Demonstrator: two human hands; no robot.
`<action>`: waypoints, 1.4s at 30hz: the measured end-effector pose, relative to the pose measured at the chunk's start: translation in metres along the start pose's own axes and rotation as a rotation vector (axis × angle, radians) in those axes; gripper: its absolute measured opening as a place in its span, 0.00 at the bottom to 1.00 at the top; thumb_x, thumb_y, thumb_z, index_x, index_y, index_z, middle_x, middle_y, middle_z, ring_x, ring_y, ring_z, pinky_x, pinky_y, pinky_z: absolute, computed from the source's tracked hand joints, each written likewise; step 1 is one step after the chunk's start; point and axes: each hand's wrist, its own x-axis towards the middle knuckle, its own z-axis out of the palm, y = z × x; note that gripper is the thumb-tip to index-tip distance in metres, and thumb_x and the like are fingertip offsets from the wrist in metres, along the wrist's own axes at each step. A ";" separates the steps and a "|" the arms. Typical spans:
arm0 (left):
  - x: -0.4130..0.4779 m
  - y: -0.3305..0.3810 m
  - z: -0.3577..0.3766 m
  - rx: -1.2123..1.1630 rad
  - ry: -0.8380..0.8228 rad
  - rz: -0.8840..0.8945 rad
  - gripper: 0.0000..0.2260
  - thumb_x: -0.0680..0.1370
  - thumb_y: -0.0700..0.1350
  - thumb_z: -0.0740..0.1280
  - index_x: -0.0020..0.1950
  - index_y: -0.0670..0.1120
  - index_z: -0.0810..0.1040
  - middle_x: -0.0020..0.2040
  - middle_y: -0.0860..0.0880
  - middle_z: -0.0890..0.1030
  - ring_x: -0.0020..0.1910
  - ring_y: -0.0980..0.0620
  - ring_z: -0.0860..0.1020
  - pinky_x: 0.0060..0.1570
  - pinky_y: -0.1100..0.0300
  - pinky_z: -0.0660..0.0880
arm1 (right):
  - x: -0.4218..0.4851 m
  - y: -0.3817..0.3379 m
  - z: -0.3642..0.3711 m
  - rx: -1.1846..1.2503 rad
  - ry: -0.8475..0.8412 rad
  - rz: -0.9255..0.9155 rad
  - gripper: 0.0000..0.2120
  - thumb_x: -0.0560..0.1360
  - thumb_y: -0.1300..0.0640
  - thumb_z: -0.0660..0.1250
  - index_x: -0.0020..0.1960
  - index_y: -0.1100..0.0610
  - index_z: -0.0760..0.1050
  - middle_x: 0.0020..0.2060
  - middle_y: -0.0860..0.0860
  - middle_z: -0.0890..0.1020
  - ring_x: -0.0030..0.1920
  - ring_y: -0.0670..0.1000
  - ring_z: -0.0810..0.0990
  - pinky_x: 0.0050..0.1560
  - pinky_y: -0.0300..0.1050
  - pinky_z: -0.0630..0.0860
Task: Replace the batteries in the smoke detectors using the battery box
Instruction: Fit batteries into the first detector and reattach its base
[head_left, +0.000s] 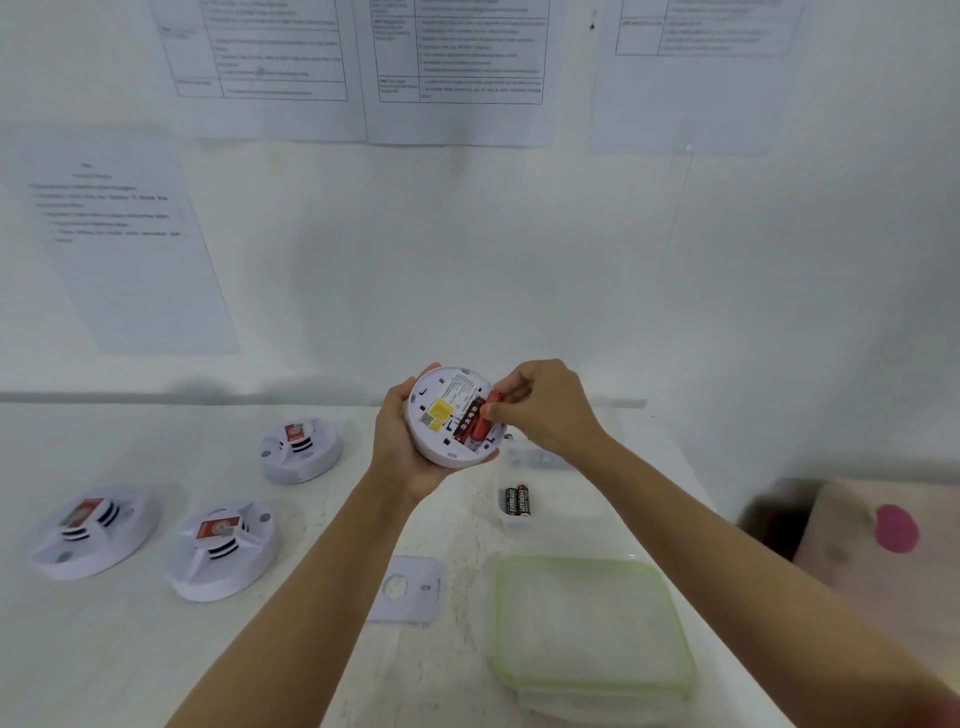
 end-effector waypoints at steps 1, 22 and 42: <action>-0.001 -0.001 0.000 -0.004 0.004 0.004 0.16 0.78 0.53 0.54 0.43 0.52 0.80 0.45 0.42 0.84 0.45 0.38 0.79 0.40 0.37 0.76 | -0.001 -0.001 0.001 -0.017 0.001 0.000 0.07 0.67 0.64 0.74 0.43 0.65 0.80 0.39 0.55 0.82 0.35 0.46 0.78 0.36 0.32 0.74; -0.007 -0.008 0.003 0.046 0.070 0.056 0.19 0.77 0.50 0.54 0.34 0.51 0.82 0.39 0.47 0.82 0.42 0.46 0.75 0.48 0.47 0.72 | -0.016 0.017 0.024 -0.301 0.001 -0.085 0.13 0.74 0.57 0.67 0.51 0.68 0.77 0.37 0.53 0.73 0.39 0.49 0.72 0.36 0.36 0.68; -0.017 0.009 0.018 0.047 0.129 0.155 0.19 0.74 0.51 0.56 0.32 0.49 0.83 0.39 0.46 0.82 0.40 0.46 0.79 0.38 0.53 0.79 | -0.015 0.014 0.021 0.183 -0.175 -0.096 0.27 0.70 0.60 0.73 0.66 0.59 0.68 0.59 0.53 0.76 0.56 0.52 0.78 0.57 0.43 0.76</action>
